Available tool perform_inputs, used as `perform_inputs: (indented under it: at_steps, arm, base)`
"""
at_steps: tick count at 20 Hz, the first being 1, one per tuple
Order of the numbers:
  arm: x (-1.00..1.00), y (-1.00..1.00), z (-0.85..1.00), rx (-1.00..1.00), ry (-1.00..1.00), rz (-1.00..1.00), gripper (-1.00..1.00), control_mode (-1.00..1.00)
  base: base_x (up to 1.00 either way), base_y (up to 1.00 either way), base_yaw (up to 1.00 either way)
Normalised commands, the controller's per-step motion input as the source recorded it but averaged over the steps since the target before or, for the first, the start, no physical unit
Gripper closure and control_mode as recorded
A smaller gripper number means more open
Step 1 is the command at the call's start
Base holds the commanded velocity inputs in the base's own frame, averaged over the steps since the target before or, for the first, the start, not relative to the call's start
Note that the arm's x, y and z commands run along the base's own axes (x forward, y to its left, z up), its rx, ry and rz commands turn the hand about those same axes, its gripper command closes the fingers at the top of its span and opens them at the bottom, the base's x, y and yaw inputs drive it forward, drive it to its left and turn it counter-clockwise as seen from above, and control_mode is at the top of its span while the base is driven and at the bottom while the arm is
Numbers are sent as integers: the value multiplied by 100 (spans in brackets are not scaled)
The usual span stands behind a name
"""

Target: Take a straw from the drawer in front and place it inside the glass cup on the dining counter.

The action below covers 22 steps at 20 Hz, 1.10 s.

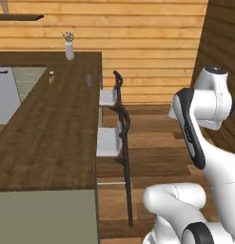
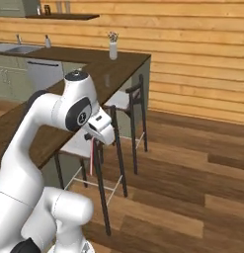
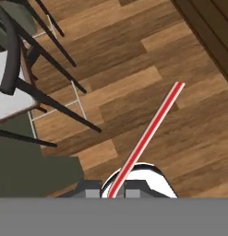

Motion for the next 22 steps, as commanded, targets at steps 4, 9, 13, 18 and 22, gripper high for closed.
perform_inputs:
  at_steps: [4, 9, 13, 18, 22]
  arm:
    - [0, 0, 0, 0, 0, 0, 100, 100]
    - [0, 0, 0, 0, 0, 0, 100, 100]
    - [0, 0, 0, 0, 0, 0, 100, 100]
    - [0, 0, 0, 0, 0, 0, 100, 100]
    - [0, 0, 0, 0, 0, 0, 100, 100]
  base:
    - [61, -88, 41]
    - [60, -85, 43]
    - [58, -82, 45]
    - [49, -83, 46]
    - [40, -85, 45]
